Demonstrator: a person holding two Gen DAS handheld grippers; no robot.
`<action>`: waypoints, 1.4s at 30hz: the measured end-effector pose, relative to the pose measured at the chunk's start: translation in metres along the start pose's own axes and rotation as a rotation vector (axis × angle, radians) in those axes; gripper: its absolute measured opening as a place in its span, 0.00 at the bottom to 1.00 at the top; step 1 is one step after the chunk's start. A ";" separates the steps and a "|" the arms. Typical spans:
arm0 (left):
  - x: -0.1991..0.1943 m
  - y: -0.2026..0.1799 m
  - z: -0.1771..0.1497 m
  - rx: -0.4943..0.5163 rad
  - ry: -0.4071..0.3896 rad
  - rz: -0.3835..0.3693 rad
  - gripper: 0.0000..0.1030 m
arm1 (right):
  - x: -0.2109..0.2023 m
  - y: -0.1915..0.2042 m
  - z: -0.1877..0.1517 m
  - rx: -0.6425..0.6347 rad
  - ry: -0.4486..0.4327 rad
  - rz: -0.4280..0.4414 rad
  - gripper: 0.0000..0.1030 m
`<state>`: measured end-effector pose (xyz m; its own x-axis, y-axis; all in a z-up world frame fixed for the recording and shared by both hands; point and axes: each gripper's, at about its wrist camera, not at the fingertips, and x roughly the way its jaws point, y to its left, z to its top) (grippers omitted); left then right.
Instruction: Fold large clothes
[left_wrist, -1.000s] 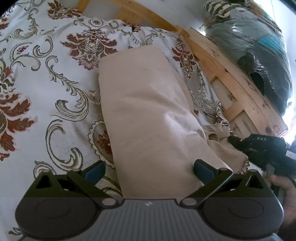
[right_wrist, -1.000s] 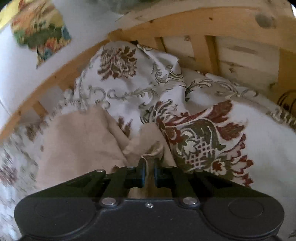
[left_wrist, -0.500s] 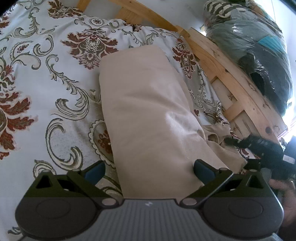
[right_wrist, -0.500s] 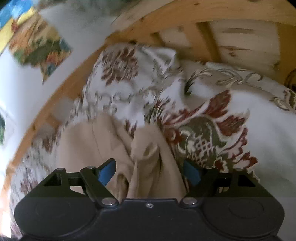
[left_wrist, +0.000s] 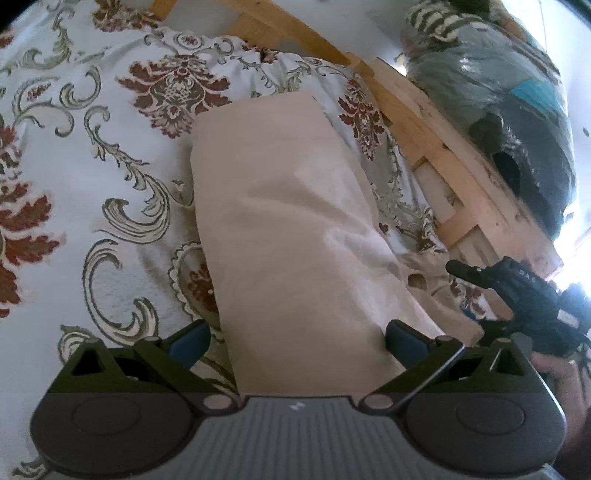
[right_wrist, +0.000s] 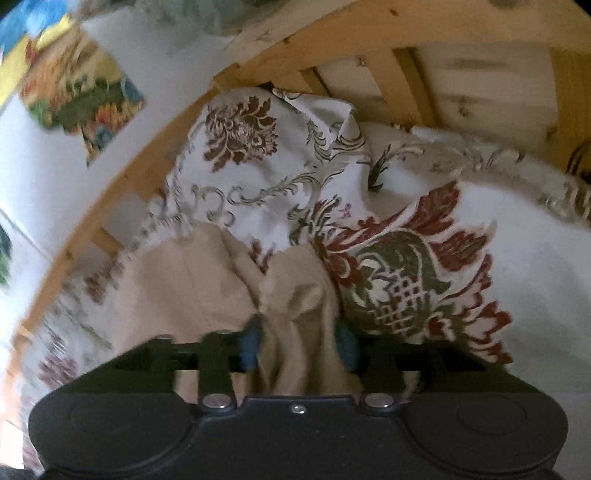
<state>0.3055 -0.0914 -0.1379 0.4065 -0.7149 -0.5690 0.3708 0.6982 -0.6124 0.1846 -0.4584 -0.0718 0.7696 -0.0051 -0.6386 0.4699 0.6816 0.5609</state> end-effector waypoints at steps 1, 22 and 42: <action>0.002 0.003 0.002 -0.015 0.003 -0.010 0.99 | 0.003 -0.001 0.001 0.026 0.010 0.031 0.71; 0.009 0.019 0.031 -0.061 -0.016 0.016 0.99 | 0.037 0.030 -0.018 -0.045 0.056 -0.105 0.81; 0.022 0.056 0.039 -0.272 0.044 -0.087 0.98 | 0.035 0.024 -0.019 0.034 0.042 -0.082 0.80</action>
<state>0.3680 -0.0668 -0.1637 0.3439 -0.7770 -0.5273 0.1625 0.6023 -0.7815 0.2147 -0.4284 -0.0902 0.7092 -0.0291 -0.7044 0.5458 0.6551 0.5224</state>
